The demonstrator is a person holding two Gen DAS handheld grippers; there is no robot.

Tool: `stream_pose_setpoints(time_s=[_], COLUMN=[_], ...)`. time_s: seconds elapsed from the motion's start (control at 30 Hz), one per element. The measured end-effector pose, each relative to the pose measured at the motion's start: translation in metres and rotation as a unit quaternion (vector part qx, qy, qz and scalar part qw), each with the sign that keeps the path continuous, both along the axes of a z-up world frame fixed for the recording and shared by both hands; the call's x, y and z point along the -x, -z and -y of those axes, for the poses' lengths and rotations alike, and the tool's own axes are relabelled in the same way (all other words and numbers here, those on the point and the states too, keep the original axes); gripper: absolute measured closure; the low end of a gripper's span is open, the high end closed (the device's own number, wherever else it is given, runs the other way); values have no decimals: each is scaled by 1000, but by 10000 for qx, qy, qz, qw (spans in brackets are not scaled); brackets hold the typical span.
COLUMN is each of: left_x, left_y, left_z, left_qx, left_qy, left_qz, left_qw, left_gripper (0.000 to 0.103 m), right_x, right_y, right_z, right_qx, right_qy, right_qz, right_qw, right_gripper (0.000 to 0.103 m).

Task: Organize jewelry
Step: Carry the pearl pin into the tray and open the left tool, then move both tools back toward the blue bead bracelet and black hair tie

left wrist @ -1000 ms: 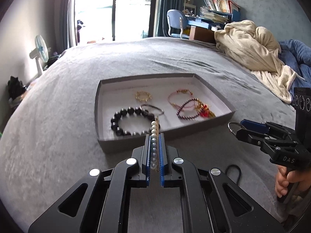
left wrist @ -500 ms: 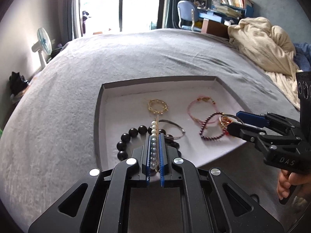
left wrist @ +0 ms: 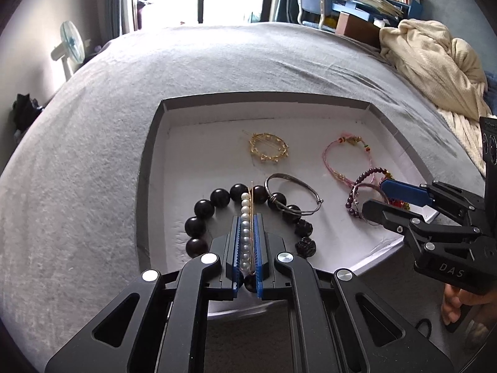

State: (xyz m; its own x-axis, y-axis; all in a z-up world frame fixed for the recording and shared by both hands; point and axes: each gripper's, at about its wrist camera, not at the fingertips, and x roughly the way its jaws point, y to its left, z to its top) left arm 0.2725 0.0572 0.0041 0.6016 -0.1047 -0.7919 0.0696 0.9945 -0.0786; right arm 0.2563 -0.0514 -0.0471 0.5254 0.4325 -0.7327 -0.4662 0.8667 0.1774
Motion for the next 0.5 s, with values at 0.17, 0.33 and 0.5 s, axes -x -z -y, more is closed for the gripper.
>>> stream_pose_setpoints(time_s=[0.17, 0.33, 0.5], left_x=[4, 15, 31], left_y=[-3, -8, -16], left_z=[2, 7, 0], left_qx=[36, -41, 166], left_qy=[51, 67, 9], left_qz=[115, 295, 620], left_qw=[9999, 9995, 9979], left_gripper=[80, 40, 26], right_x=[4, 13, 22], right_y=[-1, -7, -15], right_z=[2, 7, 15], right_qx=[-151, -318, -452], right_qy=[11, 22, 105], right_qz=[66, 226, 402], right_qw=[9999, 9992, 9981], right_gripper=[46, 34, 28])
